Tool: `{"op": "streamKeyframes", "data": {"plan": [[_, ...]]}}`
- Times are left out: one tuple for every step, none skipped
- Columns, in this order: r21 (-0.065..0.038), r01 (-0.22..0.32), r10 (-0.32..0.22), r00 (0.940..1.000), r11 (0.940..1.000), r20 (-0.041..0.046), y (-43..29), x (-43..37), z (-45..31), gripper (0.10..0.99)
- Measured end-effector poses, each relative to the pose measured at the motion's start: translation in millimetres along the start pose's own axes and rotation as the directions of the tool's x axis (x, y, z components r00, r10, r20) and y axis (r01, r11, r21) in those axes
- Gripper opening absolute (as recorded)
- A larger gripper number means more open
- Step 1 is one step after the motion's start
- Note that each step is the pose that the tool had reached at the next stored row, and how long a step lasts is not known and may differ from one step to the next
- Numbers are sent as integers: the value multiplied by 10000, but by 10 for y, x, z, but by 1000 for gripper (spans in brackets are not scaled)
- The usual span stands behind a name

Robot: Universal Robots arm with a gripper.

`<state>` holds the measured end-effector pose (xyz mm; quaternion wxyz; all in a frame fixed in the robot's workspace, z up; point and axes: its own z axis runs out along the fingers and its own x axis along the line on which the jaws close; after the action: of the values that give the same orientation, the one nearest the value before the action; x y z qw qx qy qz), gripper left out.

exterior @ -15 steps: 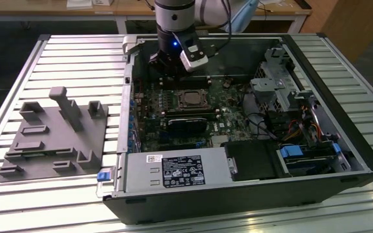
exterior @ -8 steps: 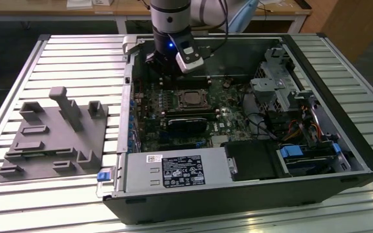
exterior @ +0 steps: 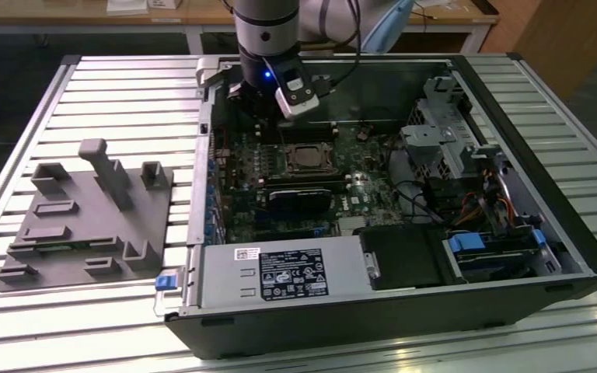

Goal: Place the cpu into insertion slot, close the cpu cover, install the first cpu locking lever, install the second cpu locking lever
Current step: 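Install the first cpu locking lever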

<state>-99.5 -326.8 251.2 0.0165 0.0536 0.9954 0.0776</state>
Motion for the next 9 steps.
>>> {"op": "streamKeyframes", "data": {"plan": [[-92, -4, 4, 10000, 10000, -10, -1, 6, 2, 106], [-172, -8, 8, 10000, 9999, -18, -2, 12, 4, 106], [-245, -9, 9, 10000, 9997, -25, -3, 18, 6, 106], [-314, -12, 11, 10000, 9995, -33, -4, 24, 7, 106], [-391, -15, 13, 10000, 9992, -41, -5, 31, 9, 106], [-472, -19, 16, 10000, 9989, -50, -6, 38, 11, 106], [-552, -21, 18, 10000, 9985, -59, -7, 45, 12, 106], [-641, -27, 23, 10000, 9979, -69, -8, 50, 13, 106], [-763, -33, 27, 10000, 9971, -81, -8, 53, 15, 106]]}}
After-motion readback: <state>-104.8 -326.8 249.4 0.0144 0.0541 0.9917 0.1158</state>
